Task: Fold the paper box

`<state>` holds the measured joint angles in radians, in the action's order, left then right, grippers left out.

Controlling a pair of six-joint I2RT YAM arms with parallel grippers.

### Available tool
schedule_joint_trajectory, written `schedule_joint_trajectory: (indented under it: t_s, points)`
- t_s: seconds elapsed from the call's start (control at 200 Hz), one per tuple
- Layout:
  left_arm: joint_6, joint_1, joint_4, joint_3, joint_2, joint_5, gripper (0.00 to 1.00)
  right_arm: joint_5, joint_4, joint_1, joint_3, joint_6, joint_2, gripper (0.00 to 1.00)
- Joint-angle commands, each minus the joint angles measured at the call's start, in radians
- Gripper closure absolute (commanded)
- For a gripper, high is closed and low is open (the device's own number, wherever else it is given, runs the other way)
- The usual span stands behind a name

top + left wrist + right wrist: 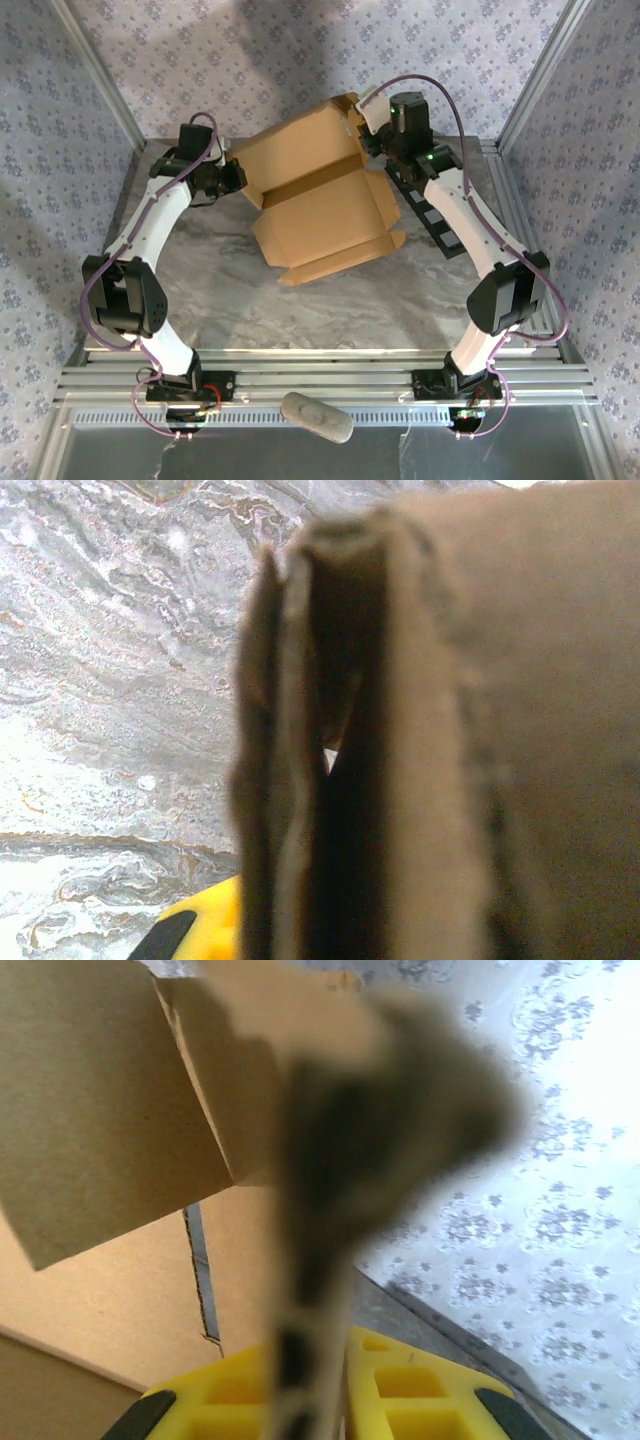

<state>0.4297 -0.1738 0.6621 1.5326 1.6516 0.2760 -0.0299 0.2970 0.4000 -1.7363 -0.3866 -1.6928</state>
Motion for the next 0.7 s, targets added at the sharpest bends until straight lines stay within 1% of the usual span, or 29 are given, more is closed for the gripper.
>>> schedule_joint_trajectory:
  t_s: [0.0, 0.05, 0.095, 0.175, 0.21, 0.265, 0.28, 0.32, 0.405, 0.43, 0.49, 0.585, 0.695]
  points:
    - [0.0, -0.01, 0.01, 0.039, 0.002, 0.008, 1.0, -0.154, -0.049, 0.014, -0.021, -0.029, 0.028, 0.92]
    - [0.001, -0.013, 0.01, 0.041, 0.001, 0.009, 1.0, -0.201, -0.048, 0.034, -0.026, -0.055, 0.018, 1.0]
    - [0.003, -0.015, 0.01, 0.043, 0.001, 0.009, 1.0, -0.267, -0.061, 0.059, -0.026, -0.082, 0.006, 1.0]
    - [0.004, -0.019, 0.01, 0.049, 0.002, 0.011, 1.0, -0.456, -0.134, 0.101, -0.006, -0.12, -0.018, 1.0]
    - [0.004, -0.022, 0.01, 0.05, 0.002, 0.013, 1.0, -0.517, -0.161, 0.114, -0.001, -0.138, -0.029, 1.0]
    - [0.004, -0.024, 0.01, 0.052, 0.001, 0.014, 1.0, -0.596, -0.21, 0.126, 0.005, -0.161, -0.041, 0.91]
    - [0.004, -0.024, 0.033, 0.052, 0.001, 0.015, 1.0, -0.614, -0.223, 0.129, 0.006, -0.165, -0.044, 0.89]
    - [0.004, -0.026, 0.037, 0.052, -0.004, 0.014, 1.0, -0.638, -0.238, 0.129, 0.002, -0.17, -0.05, 0.87]
    - [0.006, -0.027, 0.04, 0.046, -0.012, 0.014, 1.0, -0.673, -0.256, 0.128, -0.02, -0.18, -0.062, 0.89]
    - [0.006, -0.026, 0.04, 0.045, -0.014, 0.014, 1.0, -0.676, -0.259, 0.127, -0.026, -0.184, -0.065, 0.91]
    - [0.007, -0.029, 0.041, 0.041, -0.019, 0.014, 1.0, -0.676, -0.259, 0.129, -0.042, -0.189, -0.073, 1.0]
    - [0.006, -0.03, 0.045, 0.04, -0.024, 0.014, 1.0, -0.712, -0.283, 0.137, -0.051, -0.213, -0.089, 1.0]
    - [0.007, -0.033, 0.05, 0.042, -0.027, 0.017, 1.0, -0.785, -0.372, 0.151, -0.026, -0.264, -0.105, 1.0]
